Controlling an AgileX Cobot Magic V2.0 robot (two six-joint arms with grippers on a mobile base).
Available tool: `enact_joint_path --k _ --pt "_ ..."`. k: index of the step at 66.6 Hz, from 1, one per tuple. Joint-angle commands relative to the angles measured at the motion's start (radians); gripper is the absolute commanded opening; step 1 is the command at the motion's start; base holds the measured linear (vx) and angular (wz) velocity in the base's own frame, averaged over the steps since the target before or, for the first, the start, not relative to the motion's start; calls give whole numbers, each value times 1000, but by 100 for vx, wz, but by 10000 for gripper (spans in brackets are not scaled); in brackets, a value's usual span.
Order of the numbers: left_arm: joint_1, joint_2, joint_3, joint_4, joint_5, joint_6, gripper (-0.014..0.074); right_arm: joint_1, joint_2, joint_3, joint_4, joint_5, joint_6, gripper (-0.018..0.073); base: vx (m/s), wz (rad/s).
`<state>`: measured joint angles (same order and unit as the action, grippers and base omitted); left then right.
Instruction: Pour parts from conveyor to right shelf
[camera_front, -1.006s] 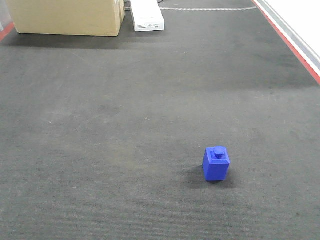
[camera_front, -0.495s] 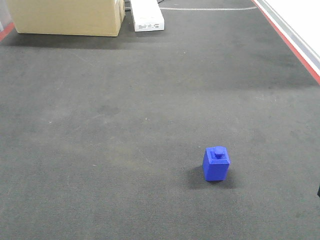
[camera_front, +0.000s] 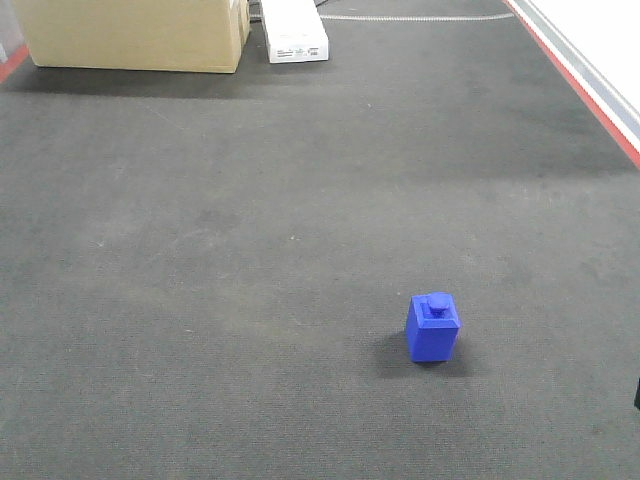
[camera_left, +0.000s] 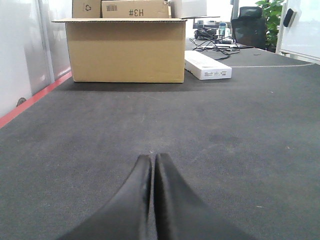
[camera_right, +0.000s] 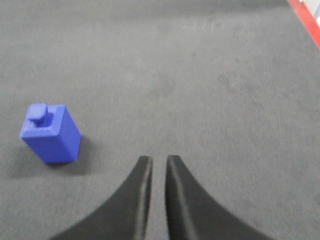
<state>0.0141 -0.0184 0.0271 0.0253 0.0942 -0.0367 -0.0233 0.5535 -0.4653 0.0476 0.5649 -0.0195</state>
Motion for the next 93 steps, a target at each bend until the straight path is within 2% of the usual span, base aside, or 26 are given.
enact_joint_path --k 1,14,23,31,41,54,74,83,93 --pt "5 -6 -19 -6 -69 -7 -6 1 29 -57 -6 -19 -8 213 0 0" --pt "13 -6 -19 -6 -69 -7 -6 7 82 -92 -4 -2 -16 407 0 0" --pt "14 -6 -19 -6 -69 -7 -6 95 143 -140 -19 50 -69 468 0 0" --pt "14 -7 -19 -6 -69 -7 -6 153 232 -201 -48 109 -12 473 0 0" --pt "26 -7 -19 -6 -69 -7 -6 163 368 -302 -34 151 60 473 0 0" --pt "50 -7 -19 -6 -69 -7 -6 163 559 -461 135 231 33 473 0 0" --pt "57 -7 -19 -6 -69 -7 -6 169 731 -589 194 267 2 472 0 0" --pt "57 -7 -18 -6 -69 -7 -6 266 795 -642 139 262 19 472 0 0" --pt "57 -7 -18 -6 -69 -7 -6 353 886 -708 37 274 149 472 0 0"
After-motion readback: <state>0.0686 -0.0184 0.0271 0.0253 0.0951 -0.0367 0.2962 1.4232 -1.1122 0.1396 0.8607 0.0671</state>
